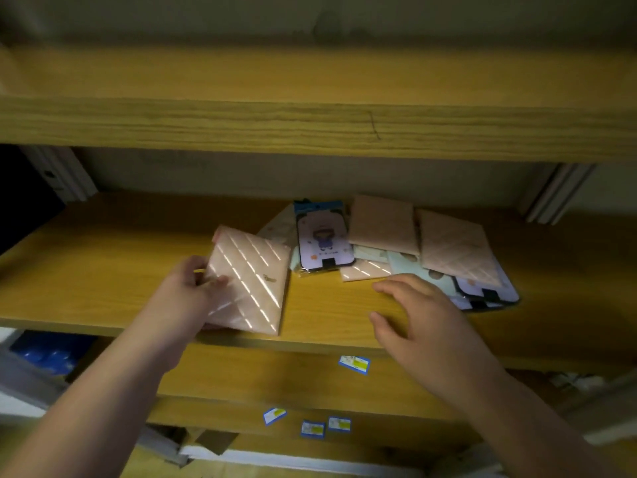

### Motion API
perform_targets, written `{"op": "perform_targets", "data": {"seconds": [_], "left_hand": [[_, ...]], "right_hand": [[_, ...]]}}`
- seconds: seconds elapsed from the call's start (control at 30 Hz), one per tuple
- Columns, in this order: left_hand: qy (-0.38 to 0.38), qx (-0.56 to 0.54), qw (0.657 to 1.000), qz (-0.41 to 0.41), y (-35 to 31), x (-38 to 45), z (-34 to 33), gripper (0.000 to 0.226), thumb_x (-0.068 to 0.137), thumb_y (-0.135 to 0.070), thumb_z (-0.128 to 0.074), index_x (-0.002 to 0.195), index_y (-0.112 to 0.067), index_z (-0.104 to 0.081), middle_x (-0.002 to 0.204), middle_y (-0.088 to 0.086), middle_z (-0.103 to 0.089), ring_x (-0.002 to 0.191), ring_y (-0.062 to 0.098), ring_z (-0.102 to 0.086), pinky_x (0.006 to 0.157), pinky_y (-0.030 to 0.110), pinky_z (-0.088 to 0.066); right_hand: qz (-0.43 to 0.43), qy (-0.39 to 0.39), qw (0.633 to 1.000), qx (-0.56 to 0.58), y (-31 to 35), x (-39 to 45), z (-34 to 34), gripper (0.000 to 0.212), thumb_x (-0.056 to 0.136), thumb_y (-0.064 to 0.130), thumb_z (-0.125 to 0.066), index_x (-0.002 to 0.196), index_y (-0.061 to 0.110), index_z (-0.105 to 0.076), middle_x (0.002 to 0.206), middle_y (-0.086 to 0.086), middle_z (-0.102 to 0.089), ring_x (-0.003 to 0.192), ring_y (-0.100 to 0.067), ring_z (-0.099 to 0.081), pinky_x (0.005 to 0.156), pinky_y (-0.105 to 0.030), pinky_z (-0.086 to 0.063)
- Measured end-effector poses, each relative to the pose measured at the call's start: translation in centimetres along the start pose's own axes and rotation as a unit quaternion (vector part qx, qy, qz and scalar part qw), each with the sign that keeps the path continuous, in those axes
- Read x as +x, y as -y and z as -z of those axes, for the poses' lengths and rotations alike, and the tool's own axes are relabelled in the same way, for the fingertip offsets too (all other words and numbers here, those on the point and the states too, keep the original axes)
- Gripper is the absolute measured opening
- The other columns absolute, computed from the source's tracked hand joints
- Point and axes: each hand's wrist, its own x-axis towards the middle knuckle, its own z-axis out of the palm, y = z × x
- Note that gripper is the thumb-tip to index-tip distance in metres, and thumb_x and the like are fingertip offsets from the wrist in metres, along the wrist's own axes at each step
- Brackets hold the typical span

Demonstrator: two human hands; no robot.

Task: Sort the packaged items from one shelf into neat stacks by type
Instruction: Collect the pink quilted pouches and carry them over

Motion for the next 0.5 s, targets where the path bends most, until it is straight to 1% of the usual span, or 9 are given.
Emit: {"op": "perform_targets", "data": {"seconds": [0.03,0.1,0.13,0.2,0.27,0.33,0.37,0.43,0.5], "left_hand": [[0.004,-0.043,0.999,0.013,0.0,0.0,-0.1,0.023,0.096,-0.011,-0.062,0.118,-0.014,-0.054,0.100,0.008,-0.070,0.081,0.025,-0.069,0.062,0.029,-0.051],[0.006,-0.084,0.996,0.011,-0.1,-0.2,-0.3,0.026,0.097,-0.009,-0.059,0.122,-0.012,-0.055,0.102,0.011,-0.073,0.084,0.029,-0.072,0.061,0.032,-0.053],[0.007,-0.092,0.996,0.000,-0.1,-0.3,-0.4,0.024,0.097,-0.009,-0.059,0.120,-0.014,-0.057,0.098,0.009,-0.076,0.081,0.026,-0.073,0.058,0.031,-0.054],[0.013,-0.113,0.993,-0.021,-0.2,-0.5,-1.0,0.020,0.096,-0.008,-0.059,0.113,-0.018,-0.059,0.088,0.002,-0.079,0.074,0.019,-0.075,0.054,0.025,-0.054],[0.028,-0.137,0.990,-0.034,-0.4,-0.8,-2.0,0.017,0.095,-0.008,-0.060,0.107,-0.021,-0.060,0.083,-0.001,-0.078,0.069,0.015,-0.074,0.056,0.027,-0.053],[0.048,-0.158,0.986,-0.039,-0.7,-1.2,-3.4,0.017,0.095,-0.008,-0.060,0.104,-0.023,-0.061,0.080,-0.002,-0.077,0.068,0.013,-0.073,0.056,0.028,-0.052],[0.059,-0.168,0.983,-0.039,-0.8,-1.4,-4.1,0.017,0.095,-0.008,-0.060,0.104,-0.023,-0.062,0.081,-0.002,-0.077,0.068,0.013,-0.073,0.054,0.027,-0.052],[0.079,-0.184,0.979,-0.035,-1.1,-1.8,-5.5,0.017,0.095,-0.008,-0.060,0.106,-0.022,-0.062,0.082,-0.001,-0.077,0.069,0.013,-0.073,0.052,0.025,-0.053],[0.098,-0.191,0.976,-0.034,-1.4,-2.0,-6.9,0.018,0.096,-0.007,-0.059,0.107,-0.021,-0.062,0.084,0.000,-0.078,0.070,0.014,-0.073,0.052,0.023,-0.053]], "right_hand": [[-0.011,0.000,1.000,-0.004,-0.2,-0.1,0.0,0.042,0.092,0.044,-0.056,0.134,0.036,-0.053,0.119,0.029,-0.045,0.106,0.015,-0.033,0.085,-0.003,-0.027],[-0.038,-0.012,0.999,-0.006,-0.9,-0.1,0.2,0.042,0.091,0.045,-0.053,0.132,0.038,-0.053,0.118,0.029,-0.045,0.104,0.012,-0.038,0.080,-0.006,-0.031],[-0.052,-0.030,0.998,-0.001,-1.3,0.0,0.4,0.040,0.090,0.044,-0.053,0.130,0.037,-0.054,0.117,0.026,-0.049,0.103,0.010,-0.043,0.079,-0.009,-0.034],[-0.073,-0.094,0.993,0.016,-2.3,0.2,1.0,0.036,0.089,0.039,-0.056,0.124,0.031,-0.060,0.110,0.018,-0.055,0.098,0.003,-0.051,0.077,-0.011,-0.039],[-0.102,-0.135,0.985,0.018,-3.6,0.5,1.6,0.032,0.090,0.033,-0.060,0.120,0.024,-0.064,0.105,0.013,-0.057,0.094,-0.004,-0.055,0.073,-0.016,-0.044],[-0.160,-0.129,0.979,0.006,-4.9,0.9,2.1,0.029,0.091,0.030,-0.062,0.119,0.019,-0.064,0.103,0.008,-0.055,0.093,-0.011,-0.055,0.070,-0.028,-0.048],[-0.185,-0.125,0.975,-0.012,-5.7,1.0,2.4,0.029,0.091,0.031,-0.063,0.117,0.016,-0.063,0.102,0.003,-0.056,0.091,-0.015,-0.053,0.069,-0.032,-0.045],[-0.228,-0.109,0.965,-0.066,-7.1,1.2,3.1,0.038,0.090,0.038,-0.064,0.117,0.012,-0.061,0.105,-0.008,-0.057,0.091,-0.019,-0.049,0.072,-0.033,-0.038],[-0.270,-0.052,0.949,-0.156,-8.1,1.3,3.5,0.054,0.090,0.051,-0.060,0.125,0.011,-0.056,0.114,-0.014,-0.057,0.094,-0.020,-0.045,0.075,-0.032,-0.035]]}}
